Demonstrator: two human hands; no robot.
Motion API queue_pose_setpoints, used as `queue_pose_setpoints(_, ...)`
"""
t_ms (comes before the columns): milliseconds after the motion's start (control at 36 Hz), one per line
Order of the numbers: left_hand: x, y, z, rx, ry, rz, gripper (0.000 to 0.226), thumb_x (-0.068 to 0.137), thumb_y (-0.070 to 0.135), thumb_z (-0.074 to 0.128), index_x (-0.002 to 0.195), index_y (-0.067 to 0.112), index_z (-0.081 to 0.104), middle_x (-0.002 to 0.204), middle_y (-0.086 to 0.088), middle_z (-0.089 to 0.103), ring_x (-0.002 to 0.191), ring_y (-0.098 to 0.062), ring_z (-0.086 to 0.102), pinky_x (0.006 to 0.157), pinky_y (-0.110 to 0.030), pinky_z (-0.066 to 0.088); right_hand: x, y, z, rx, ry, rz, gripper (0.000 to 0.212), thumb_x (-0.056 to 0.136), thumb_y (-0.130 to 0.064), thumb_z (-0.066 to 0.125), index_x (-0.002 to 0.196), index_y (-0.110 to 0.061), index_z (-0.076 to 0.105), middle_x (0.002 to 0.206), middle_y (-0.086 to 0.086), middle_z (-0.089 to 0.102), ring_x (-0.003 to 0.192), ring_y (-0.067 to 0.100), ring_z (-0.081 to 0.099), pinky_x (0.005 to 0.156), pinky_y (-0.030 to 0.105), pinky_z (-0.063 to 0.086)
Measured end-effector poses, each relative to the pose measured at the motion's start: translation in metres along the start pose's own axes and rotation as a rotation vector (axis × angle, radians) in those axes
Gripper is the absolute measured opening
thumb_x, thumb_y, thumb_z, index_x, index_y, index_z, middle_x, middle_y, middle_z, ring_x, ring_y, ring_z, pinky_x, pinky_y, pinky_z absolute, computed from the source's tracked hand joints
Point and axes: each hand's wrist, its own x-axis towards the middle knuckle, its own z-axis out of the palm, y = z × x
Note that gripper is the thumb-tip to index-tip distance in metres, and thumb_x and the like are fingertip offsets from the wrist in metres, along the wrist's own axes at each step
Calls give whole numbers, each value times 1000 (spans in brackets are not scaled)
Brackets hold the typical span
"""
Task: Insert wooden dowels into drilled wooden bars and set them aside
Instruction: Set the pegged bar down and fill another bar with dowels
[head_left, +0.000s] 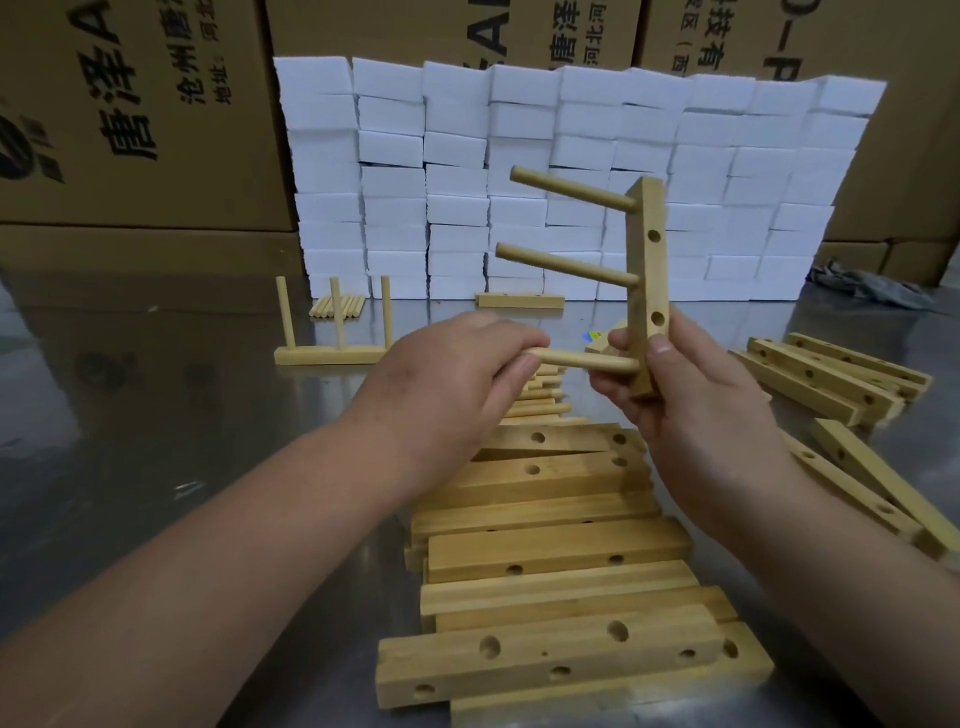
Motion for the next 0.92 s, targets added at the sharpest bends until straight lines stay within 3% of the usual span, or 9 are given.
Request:
queue_pose_setpoints(111, 0, 6, -2, 59, -36, 50, 31, 95, 28, 41, 117, 19, 61, 87, 8, 53, 77, -8, 44, 63, -15, 33, -2, 1, 3, -1, -12, -8, 27, 100, -17, 35, 96, -23, 61, 99, 1, 60, 81, 5, 67, 69, 13, 51)
queue_pose_setpoints(194, -1, 8, -3, 59, -35, 55, 29, 95, 27, 42, 113, 18, 63, 89, 2, 59, 77, -12, 48, 64, -23, 38, -2, 2, 2, -11, -22, -13, 26, 101, -16, 34, 106, -18, 60, 98, -1, 59, 80, 3, 66, 70, 13, 50)
queue_pose_setpoints(361, -1, 10, 1, -3, -5, 12, 27, 94, 27, 43, 108, 18, 64, 81, 8, 54, 72, -8, 46, 62, -18, 34, -3, 0, 1, -70, -39, -43, 29, 100, -16, 32, 118, -10, 54, 103, 6, 56, 82, 2, 64, 69, 10, 49)
queue_pose_setpoints(472, -1, 10, 2, -60, -12, -51, 28, 93, 29, 41, 108, 21, 64, 76, 17, 47, 78, -4, 47, 62, -17, 34, -3, 0, 2, -76, -37, -43, 28, 100, -17, 32, 116, -11, 55, 105, 7, 56, 82, 2, 64, 70, 11, 50)
queue_pose_setpoints(611, -1, 11, 5, -109, -27, -111, 27, 93, 33, 40, 107, 26, 62, 73, 15, 49, 73, -2, 45, 56, -17, 30, -3, 2, 2, -120, -26, -56, 25, 101, -18, 32, 107, -16, 56, 103, 6, 56, 86, 3, 64, 70, 10, 49)
queue_pose_setpoints(667, -2, 13, 6, -128, -29, -129, 25, 93, 34, 41, 106, 27, 62, 71, 14, 49, 70, -3, 46, 54, -16, 29, -2, 2, 1, -117, -27, -58, 26, 101, -18, 32, 112, -16, 56, 104, 5, 56, 86, 3, 63, 70, 10, 49)
queue_pose_setpoints(806, -1, 14, 5, -239, -61, -209, 14, 93, 34, 44, 87, 35, 56, 64, 12, 50, 71, 9, 45, 59, -6, 36, -4, 1, 0, -151, -24, -110, 31, 101, -17, 31, 123, -16, 53, 104, 5, 57, 86, 1, 63, 76, 13, 50)
queue_pose_setpoints(917, 0, 14, 7, -239, -101, -268, 21, 94, 37, 42, 76, 35, 53, 64, 10, 51, 68, 12, 44, 58, -4, 35, -4, 1, 1, -146, -13, -110, 35, 101, -17, 31, 132, -12, 47, 106, 8, 58, 84, 0, 64, 78, 14, 51)
